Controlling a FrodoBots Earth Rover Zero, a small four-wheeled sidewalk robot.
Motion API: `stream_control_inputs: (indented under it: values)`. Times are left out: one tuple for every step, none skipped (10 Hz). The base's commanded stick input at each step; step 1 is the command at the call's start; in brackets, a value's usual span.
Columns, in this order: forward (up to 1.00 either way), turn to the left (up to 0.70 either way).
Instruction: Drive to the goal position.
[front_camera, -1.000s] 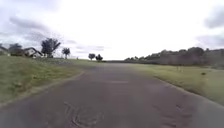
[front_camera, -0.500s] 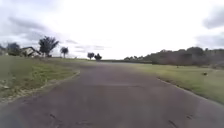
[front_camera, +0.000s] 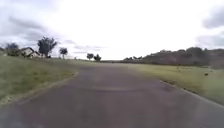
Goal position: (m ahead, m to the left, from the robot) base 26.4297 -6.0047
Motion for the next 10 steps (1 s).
stream_control_inputs:
  values:
    - [0.7,0.35]
    - [0.7,0.35]
    - [0.7,0.35]
    - [0.7,0.16]
    - [0.7,0.0]
    - [0.7,0.0]
    - [0.7,0.0]
    - [0.7,0.0]
    - [0.7,0.0]
    - [0.7,0.0]
